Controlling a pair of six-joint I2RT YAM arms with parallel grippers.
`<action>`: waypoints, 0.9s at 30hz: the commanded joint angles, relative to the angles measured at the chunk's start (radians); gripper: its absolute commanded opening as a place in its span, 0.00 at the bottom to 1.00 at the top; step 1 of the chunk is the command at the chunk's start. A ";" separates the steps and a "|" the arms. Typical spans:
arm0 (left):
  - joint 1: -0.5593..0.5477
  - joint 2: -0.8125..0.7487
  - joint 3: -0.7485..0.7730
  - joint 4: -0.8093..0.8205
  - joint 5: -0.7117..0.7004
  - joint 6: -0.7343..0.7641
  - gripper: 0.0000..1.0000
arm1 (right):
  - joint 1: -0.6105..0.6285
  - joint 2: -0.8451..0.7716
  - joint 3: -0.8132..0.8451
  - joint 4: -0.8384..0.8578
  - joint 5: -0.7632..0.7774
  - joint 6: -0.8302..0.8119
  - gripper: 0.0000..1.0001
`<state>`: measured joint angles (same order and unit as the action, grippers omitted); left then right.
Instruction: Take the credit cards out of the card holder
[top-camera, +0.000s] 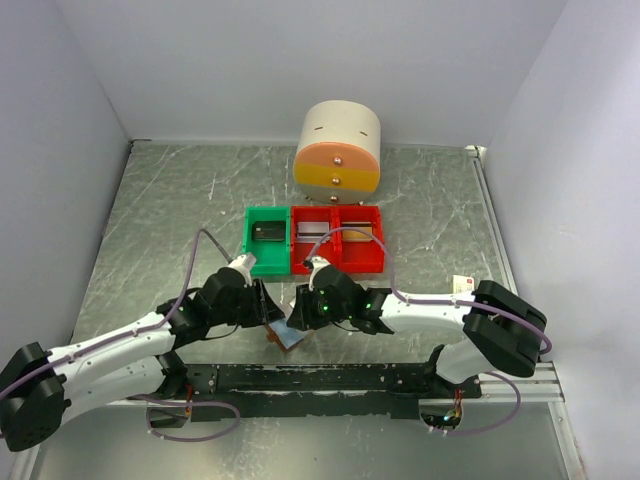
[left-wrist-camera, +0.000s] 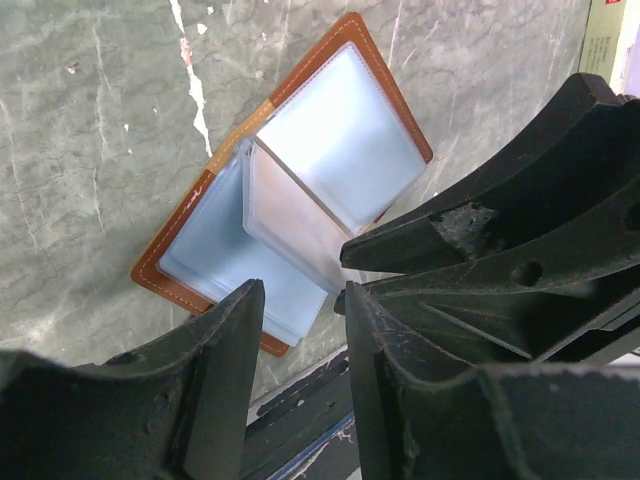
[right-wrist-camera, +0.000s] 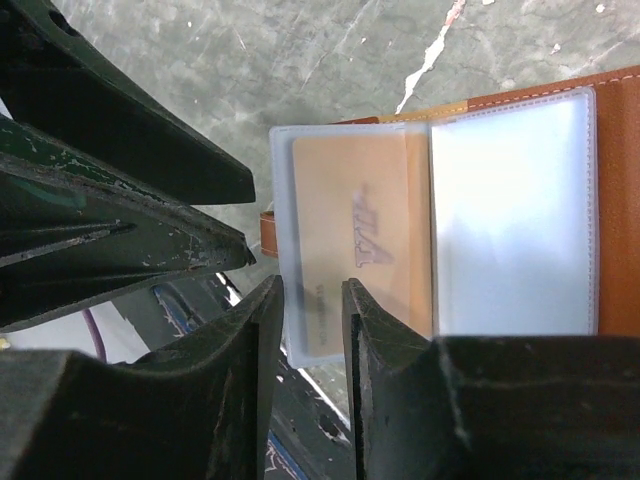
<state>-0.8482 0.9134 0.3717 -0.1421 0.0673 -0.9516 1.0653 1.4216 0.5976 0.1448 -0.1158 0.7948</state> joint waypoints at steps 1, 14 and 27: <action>-0.007 -0.019 -0.036 0.080 -0.021 -0.073 0.51 | -0.007 -0.017 -0.003 -0.014 0.021 -0.016 0.30; -0.007 -0.023 -0.133 0.307 0.029 -0.209 0.63 | -0.010 -0.027 -0.022 -0.008 0.024 -0.014 0.30; -0.007 0.017 -0.159 0.361 0.035 -0.259 0.58 | -0.019 -0.042 -0.041 -0.007 0.031 -0.012 0.30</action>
<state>-0.8482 0.9226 0.2131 0.1898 0.0982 -1.1927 1.0546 1.3991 0.5682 0.1440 -0.1074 0.7918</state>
